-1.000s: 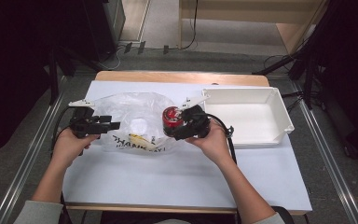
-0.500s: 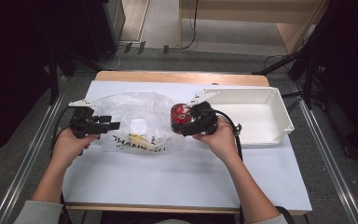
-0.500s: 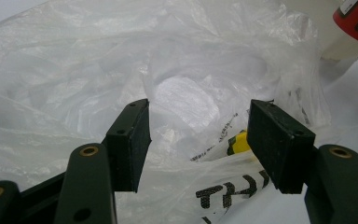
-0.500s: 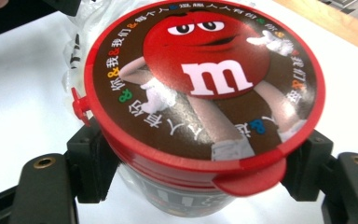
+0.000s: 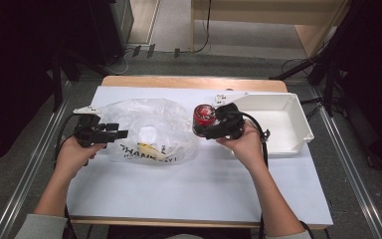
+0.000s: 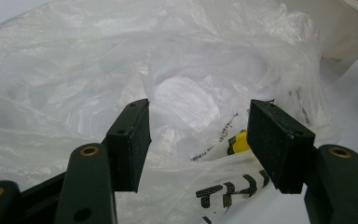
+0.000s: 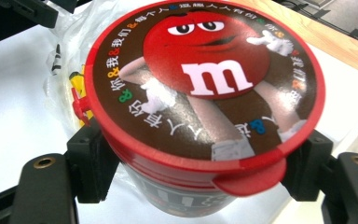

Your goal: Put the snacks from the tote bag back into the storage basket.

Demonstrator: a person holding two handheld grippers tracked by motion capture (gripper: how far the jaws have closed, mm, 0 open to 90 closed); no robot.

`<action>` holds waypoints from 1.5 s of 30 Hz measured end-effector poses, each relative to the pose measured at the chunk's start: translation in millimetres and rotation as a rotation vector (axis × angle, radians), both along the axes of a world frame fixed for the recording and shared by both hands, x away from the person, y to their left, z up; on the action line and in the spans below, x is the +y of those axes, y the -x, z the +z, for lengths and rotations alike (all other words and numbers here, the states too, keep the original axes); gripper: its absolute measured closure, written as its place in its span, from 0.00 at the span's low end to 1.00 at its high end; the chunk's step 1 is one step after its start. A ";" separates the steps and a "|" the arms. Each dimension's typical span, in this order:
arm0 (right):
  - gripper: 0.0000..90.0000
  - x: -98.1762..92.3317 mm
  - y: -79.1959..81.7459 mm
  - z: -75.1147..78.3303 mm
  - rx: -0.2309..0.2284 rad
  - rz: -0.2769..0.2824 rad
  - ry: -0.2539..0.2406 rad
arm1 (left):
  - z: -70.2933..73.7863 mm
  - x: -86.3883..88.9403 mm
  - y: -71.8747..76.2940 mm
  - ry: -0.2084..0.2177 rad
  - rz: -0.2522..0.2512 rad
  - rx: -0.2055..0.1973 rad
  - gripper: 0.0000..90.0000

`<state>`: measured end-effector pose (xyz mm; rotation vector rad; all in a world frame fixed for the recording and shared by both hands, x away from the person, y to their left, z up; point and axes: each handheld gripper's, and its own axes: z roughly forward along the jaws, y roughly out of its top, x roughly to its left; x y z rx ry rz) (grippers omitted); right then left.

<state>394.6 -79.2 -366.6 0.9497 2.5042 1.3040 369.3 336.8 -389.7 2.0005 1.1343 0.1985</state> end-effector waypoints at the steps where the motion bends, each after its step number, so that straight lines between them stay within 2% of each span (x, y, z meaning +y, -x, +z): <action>1: 0.29 0.0 0.0 0.0 0.000 0.000 0.000 | 0.0 0.0 0.0 0.000 0.000 0.000 0.45; 10: 0.29 -13.9 -3.4 1.6 0.012 -0.034 -0.004 | 0.0 -0.3 -0.1 0.001 -0.001 -0.003 0.46; 13: 0.29 -17.6 -4.0 2.6 -0.006 -0.051 0.036 | -0.2 -0.6 -0.1 0.001 -0.002 -0.002 0.46; 25: 0.29 -39.5 -10.4 1.2 0.012 -0.106 0.004 | -0.4 -0.6 -0.2 -0.002 -0.004 -0.005 0.46; 41: 0.29 -63.7 -17.6 -4.9 0.007 -0.169 0.010 | 0.5 -0.9 0.6 -0.003 -0.007 -0.019 0.46; 45: 0.29 -67.3 -19.9 -7.8 0.020 -0.183 0.018 | 0.1 -1.0 0.5 -0.003 -0.009 -0.017 0.46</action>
